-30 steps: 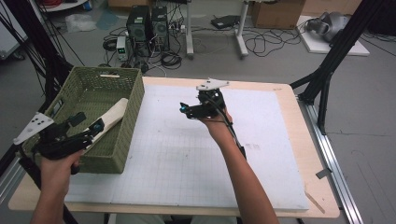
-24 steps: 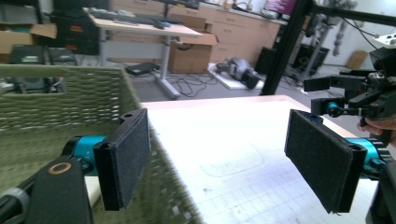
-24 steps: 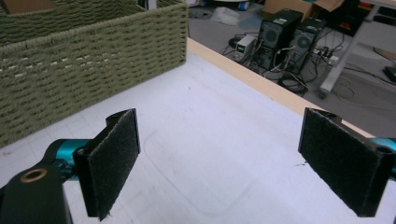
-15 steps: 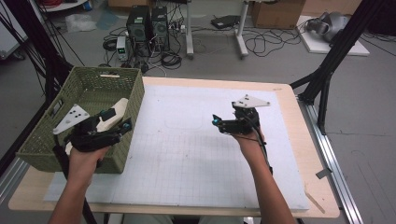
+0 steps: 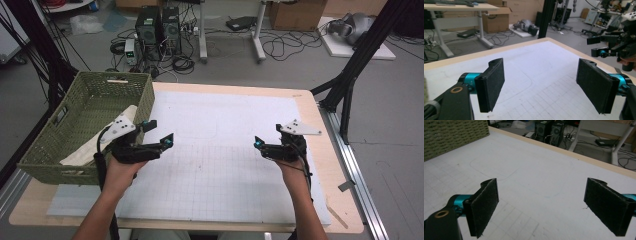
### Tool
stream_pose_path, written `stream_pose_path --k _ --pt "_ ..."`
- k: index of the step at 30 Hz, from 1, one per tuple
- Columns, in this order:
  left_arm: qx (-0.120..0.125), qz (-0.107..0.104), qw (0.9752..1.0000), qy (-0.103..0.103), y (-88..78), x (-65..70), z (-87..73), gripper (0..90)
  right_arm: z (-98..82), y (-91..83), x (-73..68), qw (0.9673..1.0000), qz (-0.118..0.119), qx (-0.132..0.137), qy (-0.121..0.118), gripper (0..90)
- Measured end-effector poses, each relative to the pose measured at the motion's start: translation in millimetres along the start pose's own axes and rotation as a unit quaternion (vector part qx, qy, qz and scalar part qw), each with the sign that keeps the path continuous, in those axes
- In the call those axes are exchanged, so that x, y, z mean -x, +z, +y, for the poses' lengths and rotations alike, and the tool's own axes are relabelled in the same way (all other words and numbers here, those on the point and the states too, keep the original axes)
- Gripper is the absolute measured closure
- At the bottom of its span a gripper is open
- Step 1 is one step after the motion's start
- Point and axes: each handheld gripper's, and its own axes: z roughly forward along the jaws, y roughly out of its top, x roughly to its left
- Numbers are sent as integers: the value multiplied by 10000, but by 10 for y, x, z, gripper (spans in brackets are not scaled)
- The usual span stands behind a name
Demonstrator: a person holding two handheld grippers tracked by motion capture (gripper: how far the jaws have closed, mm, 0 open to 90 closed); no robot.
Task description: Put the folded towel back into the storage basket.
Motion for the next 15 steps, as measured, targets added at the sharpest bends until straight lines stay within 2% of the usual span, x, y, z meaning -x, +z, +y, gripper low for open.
stream_pose_path --k 5,11,15 --pt "-98 -121 9998 97 134 92 -123 240 -206 -138 50 9998 -122 36 160 118" --pt "-230 -48 9996 128 233 113 -265 243 -409 -261 99 9994 -228 22 275 116" --pt "-215 -31 9997 99 260 105 -338 244 -481 -300 123 9990 -278 -17 337 116"
